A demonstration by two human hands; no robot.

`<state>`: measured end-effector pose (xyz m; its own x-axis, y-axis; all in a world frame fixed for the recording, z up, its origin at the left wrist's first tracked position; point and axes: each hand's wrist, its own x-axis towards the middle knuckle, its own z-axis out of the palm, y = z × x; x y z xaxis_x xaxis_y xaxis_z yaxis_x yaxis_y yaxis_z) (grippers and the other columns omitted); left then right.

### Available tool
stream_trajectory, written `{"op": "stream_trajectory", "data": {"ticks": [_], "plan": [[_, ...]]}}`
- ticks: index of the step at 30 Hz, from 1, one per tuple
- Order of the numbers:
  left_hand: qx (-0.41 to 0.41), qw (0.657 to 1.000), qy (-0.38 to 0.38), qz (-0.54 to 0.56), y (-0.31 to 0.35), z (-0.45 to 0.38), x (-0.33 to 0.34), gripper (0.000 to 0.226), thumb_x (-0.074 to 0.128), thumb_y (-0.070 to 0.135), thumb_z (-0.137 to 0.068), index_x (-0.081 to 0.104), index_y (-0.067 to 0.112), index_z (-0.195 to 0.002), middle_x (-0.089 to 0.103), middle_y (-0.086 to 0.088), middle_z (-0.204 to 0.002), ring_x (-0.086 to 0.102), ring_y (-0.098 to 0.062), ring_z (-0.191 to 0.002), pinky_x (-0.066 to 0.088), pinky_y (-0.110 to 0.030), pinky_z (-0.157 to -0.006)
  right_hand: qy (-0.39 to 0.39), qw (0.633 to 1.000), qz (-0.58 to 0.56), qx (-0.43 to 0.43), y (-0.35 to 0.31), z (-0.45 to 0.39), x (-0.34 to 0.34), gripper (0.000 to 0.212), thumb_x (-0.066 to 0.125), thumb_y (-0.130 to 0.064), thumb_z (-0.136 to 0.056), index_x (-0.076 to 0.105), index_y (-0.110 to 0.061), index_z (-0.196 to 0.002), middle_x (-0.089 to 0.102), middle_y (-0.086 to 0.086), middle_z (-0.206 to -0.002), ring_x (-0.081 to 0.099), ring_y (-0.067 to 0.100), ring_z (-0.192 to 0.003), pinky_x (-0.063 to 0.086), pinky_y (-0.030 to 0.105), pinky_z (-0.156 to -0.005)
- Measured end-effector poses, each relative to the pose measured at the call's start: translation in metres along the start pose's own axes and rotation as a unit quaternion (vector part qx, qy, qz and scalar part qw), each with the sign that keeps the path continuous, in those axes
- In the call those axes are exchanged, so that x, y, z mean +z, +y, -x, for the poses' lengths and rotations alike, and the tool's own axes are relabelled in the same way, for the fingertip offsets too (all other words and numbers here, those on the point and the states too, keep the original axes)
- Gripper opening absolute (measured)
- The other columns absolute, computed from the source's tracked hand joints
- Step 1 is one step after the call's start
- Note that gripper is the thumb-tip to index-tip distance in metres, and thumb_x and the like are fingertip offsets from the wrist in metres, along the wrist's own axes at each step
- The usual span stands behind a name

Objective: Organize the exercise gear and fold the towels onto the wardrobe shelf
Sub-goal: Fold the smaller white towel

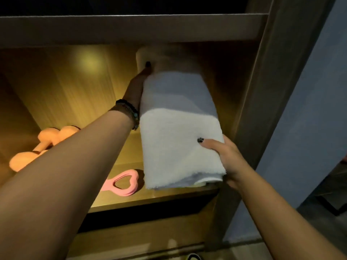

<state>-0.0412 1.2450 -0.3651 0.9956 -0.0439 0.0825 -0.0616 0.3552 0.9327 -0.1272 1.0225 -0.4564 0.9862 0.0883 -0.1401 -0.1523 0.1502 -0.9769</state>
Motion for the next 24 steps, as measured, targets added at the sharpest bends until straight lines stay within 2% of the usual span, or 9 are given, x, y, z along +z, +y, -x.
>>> {"op": "stream_trajectory", "data": {"ticks": [3, 6, 8, 11, 14, 16, 19, 22, 24], "plan": [[-0.097, 0.993, -0.033, -0.052, -0.045, -0.012, -0.011, 0.049, 0.052, 0.047, -0.092, 0.059, 0.014, -0.127, 0.062, -0.011, -0.128, 0.060, -0.024, -0.115, 0.041, -0.039, -0.107, 0.062, 0.995, 0.022, 0.073, -0.001, -0.048, 0.005, 0.053, 0.076, -0.028, -0.072, 0.062, -0.002, -0.116, 0.071, 0.014, -0.099, 0.069, 0.028, -0.084, 0.056, 0.034, -0.068], [-0.192, 0.970, -0.003, -0.147, -0.102, 0.014, -0.029, 0.055, 0.060, 0.045, -0.087, 0.058, 0.009, -0.128, 0.058, -0.009, -0.133, 0.057, -0.019, -0.117, 0.043, -0.030, -0.096, 0.101, 0.980, 0.115, 0.129, 0.013, -0.059, 0.013, 0.054, 0.066, -0.034, -0.083, 0.056, -0.001, -0.124, 0.065, 0.015, -0.112, 0.062, 0.033, -0.099, 0.050, 0.039, -0.092], [-0.222, 0.971, 0.026, -0.079, -0.117, 0.029, -0.037, 0.037, 0.054, 0.037, -0.095, 0.068, 0.011, -0.119, 0.065, -0.014, -0.123, 0.064, -0.026, -0.108, 0.052, -0.035, -0.088, 0.118, 0.979, 0.099, 0.135, 0.023, -0.051, 0.016, 0.057, 0.068, -0.041, -0.081, 0.052, -0.004, -0.121, 0.062, 0.011, -0.111, 0.060, 0.030, -0.098, 0.050, 0.039, -0.091], [-0.232, 0.973, -0.012, -0.011, -0.117, 0.050, -0.040, 0.045, 0.065, 0.038, -0.087, 0.062, 0.012, -0.124, 0.066, -0.020, -0.118, 0.064, -0.038, -0.104, 0.050, -0.051, -0.094, 0.113, 0.984, 0.088, 0.105, 0.027, -0.032, 0.016, 0.065, 0.073, -0.046, -0.073, 0.045, -0.011, -0.121, 0.057, 0.007, -0.112, 0.059, 0.026, -0.098, 0.051, 0.042, -0.089], [-0.227, 0.972, 0.039, -0.043, -0.117, 0.047, -0.029, 0.040, 0.062, 0.038, -0.090, 0.063, 0.006, -0.114, 0.071, -0.017, -0.094, 0.068, -0.029, -0.076, 0.057, -0.034, -0.070, 0.155, 0.982, 0.106, 0.011, 0.018, -0.027, 0.018, 0.063, 0.073, -0.034, -0.075, 0.045, -0.013, -0.128, 0.055, 0.006, -0.118, 0.057, 0.023, -0.102, 0.050, 0.041, -0.091], [-0.219, 0.970, 0.099, -0.042, -0.116, 0.042, -0.017, 0.040, 0.060, 0.038, -0.091, 0.063, 0.004, -0.111, 0.071, -0.015, -0.089, 0.068, -0.028, -0.074, 0.055, -0.032, -0.065, 0.164, 0.969, 0.171, -0.074, 0.006, -0.028, 0.022, 0.050, 0.068, -0.027, -0.082, 0.049, -0.018, -0.128, 0.053, 0.001, -0.115, 0.054, 0.017, -0.097, 0.046, 0.031, -0.083], [-0.195, 0.965, 0.157, -0.083, -0.124, 0.032, -0.016, 0.040, 0.062, 0.041, -0.088, 0.067, 0.004, -0.103, 0.070, -0.020, -0.103, 0.065, -0.036, -0.098, 0.051, -0.046, -0.094, 0.144, 0.911, 0.365, -0.123, -0.009, -0.030, 0.024, 0.011, 0.056, -0.018, -0.087, 0.053, -0.008, -0.083, 0.050, 0.006, -0.093, 0.051, 0.022, -0.080, 0.039, 0.029, -0.065], [-0.185, 0.950, 0.164, -0.193, -0.121, 0.024, -0.012, 0.050, 0.060, 0.047, -0.087, 0.067, 0.000, -0.102, 0.069, -0.020, -0.106, 0.063, -0.038, -0.102, 0.047, -0.048, -0.098, 0.103, 0.853, 0.503, -0.100, -0.016, -0.028, 0.023, 0.026, 0.045, -0.009, -0.090, 0.042, -0.010, -0.064, 0.041, 0.004, -0.076, 0.051, 0.026, -0.071, 0.042, 0.033, -0.060], [-0.150, 0.937, 0.159, -0.271, -0.114, 0.019, -0.005, 0.046, 0.050, 0.037, -0.097, 0.061, -0.004, -0.116, 0.063, -0.022, -0.114, 0.059, -0.038, -0.105, 0.044, -0.039, -0.087, 0.091, 0.844, 0.517, -0.108, -0.016, -0.028, 0.021, 0.028, 0.042, -0.010, -0.093, 0.039, -0.012, -0.065, 0.037, 0.002, -0.075, 0.050, 0.027, -0.074, 0.043, 0.037, -0.066]]}}
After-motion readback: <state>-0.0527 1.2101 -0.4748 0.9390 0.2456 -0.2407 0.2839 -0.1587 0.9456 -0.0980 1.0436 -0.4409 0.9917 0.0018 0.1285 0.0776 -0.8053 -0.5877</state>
